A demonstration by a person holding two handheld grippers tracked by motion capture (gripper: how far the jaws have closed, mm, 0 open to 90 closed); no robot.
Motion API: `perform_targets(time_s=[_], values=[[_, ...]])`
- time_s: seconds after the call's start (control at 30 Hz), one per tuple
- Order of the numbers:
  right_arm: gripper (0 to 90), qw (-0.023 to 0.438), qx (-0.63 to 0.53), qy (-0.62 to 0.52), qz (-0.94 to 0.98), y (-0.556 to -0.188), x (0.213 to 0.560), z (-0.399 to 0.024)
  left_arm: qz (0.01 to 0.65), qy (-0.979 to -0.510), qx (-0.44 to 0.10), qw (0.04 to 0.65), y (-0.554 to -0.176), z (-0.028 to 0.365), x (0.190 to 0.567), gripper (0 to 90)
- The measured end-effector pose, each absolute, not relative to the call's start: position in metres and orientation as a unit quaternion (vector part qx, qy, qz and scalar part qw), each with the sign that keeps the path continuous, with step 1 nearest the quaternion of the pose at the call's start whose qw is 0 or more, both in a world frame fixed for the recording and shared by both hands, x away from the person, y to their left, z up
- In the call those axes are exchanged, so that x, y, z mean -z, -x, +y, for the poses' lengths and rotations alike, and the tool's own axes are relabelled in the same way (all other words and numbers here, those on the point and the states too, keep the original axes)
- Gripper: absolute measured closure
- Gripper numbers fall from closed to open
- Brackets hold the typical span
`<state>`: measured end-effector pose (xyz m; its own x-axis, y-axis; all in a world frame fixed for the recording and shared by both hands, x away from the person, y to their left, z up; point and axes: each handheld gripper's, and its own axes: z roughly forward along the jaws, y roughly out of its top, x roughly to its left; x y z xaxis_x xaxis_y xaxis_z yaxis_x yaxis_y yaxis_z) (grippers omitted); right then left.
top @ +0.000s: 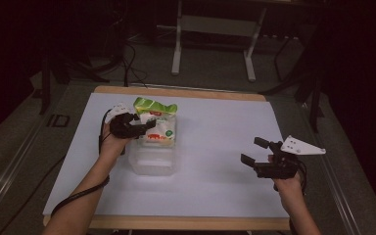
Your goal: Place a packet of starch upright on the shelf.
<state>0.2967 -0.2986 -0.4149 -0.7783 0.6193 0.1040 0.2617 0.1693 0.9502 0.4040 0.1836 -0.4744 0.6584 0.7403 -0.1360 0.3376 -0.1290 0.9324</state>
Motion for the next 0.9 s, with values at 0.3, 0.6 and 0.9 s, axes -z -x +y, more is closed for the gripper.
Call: perform_targets(time_s=[0.3,0.6,0.9], values=[[13.6,0.157,-0.570,-0.294,0.751,-0.295,0.415,-0.299,0.381,-0.725,-0.157,0.552,-0.396,0.189,0.464,2.4],[13.6,0.156,-0.570,-0.299,0.750,-0.294,0.417,-0.303,0.371,-0.732,-0.152,0.551,-0.376,0.197,0.453,2.0],[13.6,0.154,-0.566,-0.300,0.752,-0.293,0.419,-0.305,0.357,-0.736,-0.164,0.551,-0.351,0.200,0.447,2.0]])
